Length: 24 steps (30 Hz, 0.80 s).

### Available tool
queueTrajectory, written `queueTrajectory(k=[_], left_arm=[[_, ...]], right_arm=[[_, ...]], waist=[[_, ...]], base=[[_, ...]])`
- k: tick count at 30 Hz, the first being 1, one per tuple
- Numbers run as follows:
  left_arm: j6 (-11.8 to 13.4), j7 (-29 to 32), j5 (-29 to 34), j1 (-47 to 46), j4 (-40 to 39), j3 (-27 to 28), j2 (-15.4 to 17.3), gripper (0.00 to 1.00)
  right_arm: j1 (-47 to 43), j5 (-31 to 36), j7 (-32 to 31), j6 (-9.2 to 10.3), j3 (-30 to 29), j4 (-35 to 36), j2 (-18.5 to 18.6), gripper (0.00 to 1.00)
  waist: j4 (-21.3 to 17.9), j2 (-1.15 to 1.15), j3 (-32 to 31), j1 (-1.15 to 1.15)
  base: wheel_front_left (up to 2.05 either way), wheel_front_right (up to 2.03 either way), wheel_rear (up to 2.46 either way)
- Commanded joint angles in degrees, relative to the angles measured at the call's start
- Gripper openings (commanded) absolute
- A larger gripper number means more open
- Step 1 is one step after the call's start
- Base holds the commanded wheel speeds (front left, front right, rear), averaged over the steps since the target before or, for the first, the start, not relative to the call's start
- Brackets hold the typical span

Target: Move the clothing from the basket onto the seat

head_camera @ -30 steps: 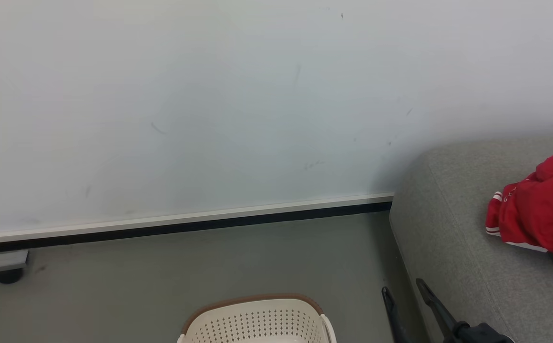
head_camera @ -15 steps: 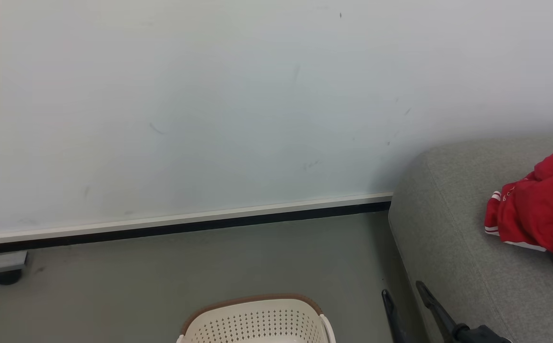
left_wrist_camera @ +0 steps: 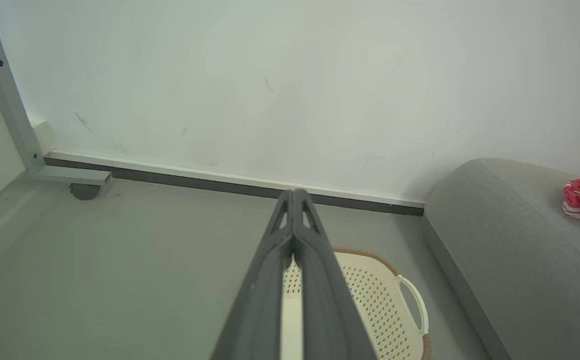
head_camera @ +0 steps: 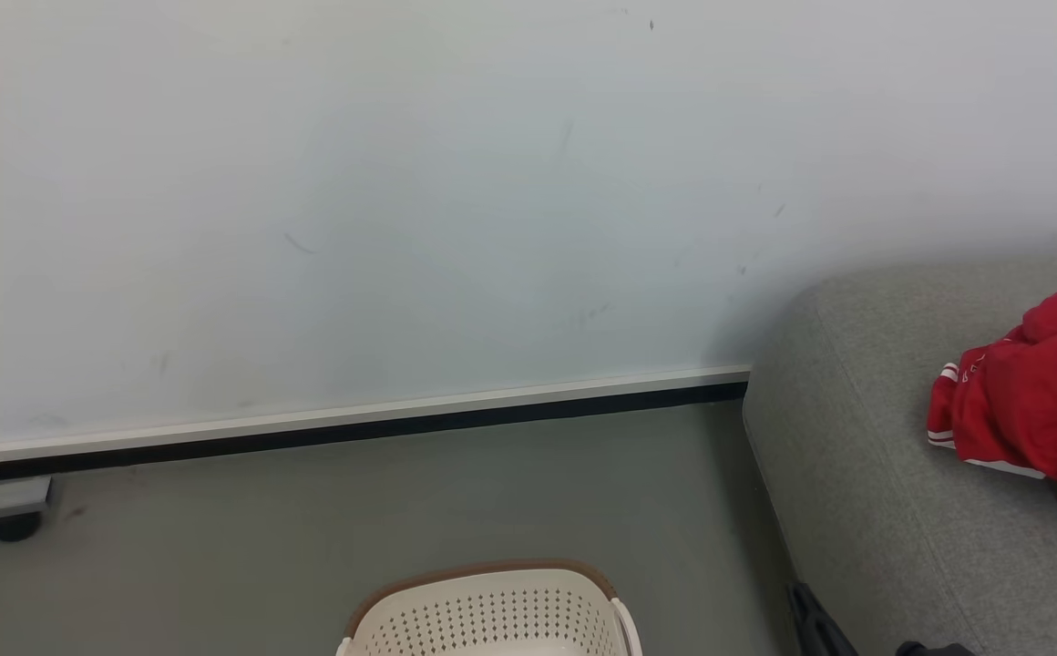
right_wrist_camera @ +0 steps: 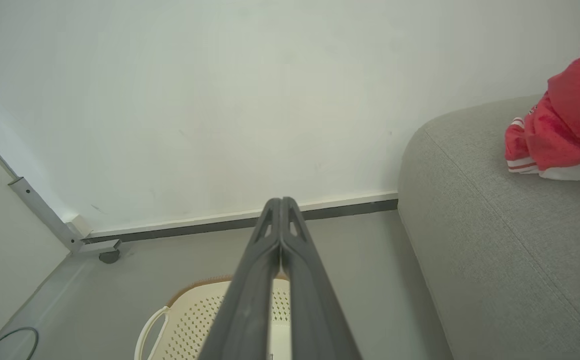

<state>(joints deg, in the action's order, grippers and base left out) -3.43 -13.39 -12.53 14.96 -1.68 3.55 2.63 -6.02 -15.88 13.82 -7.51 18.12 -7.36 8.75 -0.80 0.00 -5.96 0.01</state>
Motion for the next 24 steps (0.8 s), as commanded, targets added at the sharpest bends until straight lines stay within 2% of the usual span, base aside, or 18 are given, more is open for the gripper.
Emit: queueTrajectory(k=[1,17,24], left_arm=[[-0.2,0.4,-3.3,-1.9,-0.1,-0.1,0.3,0.00],[-1.1,3.5,-20.3,-6.2,3.4,-1.3,0.6,0.00],[-1.4,4.5,-25.8,-7.6,4.4,-1.7,0.7,0.00]], right_arm=[[1.2,-3.4,-0.5,0.00,-1.0,0.8,0.2,0.00],[2.5,-20.5,-4.2,0.01,-5.9,0.3,0.1,0.00],[2.9,-26.1,-5.5,0.01,-7.7,0.1,-0.1,0.00]], waist=[[0.0,0.00,0.1,0.00],[0.1,0.00,0.9,0.00],[0.2,0.00,1.2,0.00]], base=[[0.00,0.00,0.00],[0.00,0.00,0.00],[0.00,0.00,0.00]])
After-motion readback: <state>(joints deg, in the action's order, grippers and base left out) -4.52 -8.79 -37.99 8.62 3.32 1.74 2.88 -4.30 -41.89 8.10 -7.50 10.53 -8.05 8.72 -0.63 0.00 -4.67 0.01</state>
